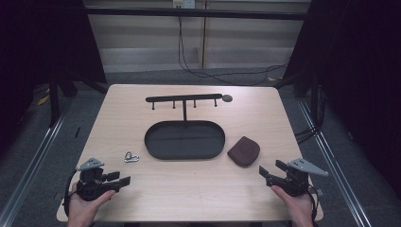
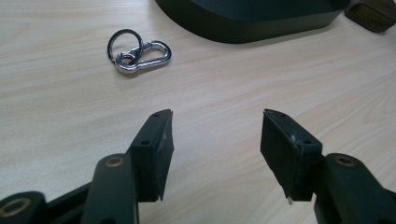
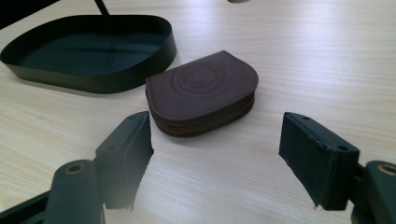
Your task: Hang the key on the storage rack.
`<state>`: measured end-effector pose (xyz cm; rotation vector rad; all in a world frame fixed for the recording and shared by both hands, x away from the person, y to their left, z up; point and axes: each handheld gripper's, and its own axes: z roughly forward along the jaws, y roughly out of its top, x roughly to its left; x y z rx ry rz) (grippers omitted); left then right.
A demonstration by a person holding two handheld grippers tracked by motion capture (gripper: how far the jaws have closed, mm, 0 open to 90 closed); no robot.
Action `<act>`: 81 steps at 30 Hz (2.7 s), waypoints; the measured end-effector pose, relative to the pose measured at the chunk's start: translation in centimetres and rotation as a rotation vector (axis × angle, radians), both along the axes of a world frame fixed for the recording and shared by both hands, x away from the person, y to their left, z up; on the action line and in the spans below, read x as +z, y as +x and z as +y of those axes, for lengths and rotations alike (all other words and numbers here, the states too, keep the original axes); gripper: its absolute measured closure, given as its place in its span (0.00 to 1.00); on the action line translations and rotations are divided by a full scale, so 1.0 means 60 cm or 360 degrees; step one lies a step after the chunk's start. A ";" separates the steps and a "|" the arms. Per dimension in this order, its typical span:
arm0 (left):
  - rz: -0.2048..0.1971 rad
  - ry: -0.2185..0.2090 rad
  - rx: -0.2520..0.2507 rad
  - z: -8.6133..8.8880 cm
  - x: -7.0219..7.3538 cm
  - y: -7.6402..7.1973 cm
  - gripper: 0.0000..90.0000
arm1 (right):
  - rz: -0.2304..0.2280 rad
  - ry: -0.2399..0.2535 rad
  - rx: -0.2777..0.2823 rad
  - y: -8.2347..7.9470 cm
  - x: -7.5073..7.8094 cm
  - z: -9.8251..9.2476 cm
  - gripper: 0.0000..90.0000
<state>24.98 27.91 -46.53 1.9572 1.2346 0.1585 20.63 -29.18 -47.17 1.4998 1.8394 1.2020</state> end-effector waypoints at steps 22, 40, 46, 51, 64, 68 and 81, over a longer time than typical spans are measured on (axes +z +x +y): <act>0.0102 0.0179 -0.0044 -0.021 0.023 0.035 0.50 | 0.0110 0.0145 0.0089 -0.003 0.010 -0.001 0.31; 0.0186 0.0335 -0.0070 -0.035 0.054 0.111 0.53 | 0.0173 0.0080 0.0151 0.004 0.005 0.008 0.31; 0.0252 0.0388 -0.0077 -0.032 0.054 0.129 0.52 | 0.0163 0.0119 0.0137 0.005 0.004 0.003 0.32; 0.0309 0.0416 -0.0070 -0.030 0.050 0.147 0.51 | 0.0169 0.0097 0.0153 0.005 0.004 0.006 0.32; 0.0441 0.0542 -0.0063 -0.043 0.044 0.195 0.50 | 0.0199 0.0092 0.0162 0.008 0.001 0.008 0.32; 0.0477 0.0582 -0.0080 -0.050 0.042 0.208 0.51 | 0.0201 0.0090 0.0166 0.008 0.000 0.008 0.32; 0.0608 0.0595 -0.0069 -0.060 0.026 0.241 0.57 | 0.0204 0.0083 0.0162 0.008 0.000 0.007 0.32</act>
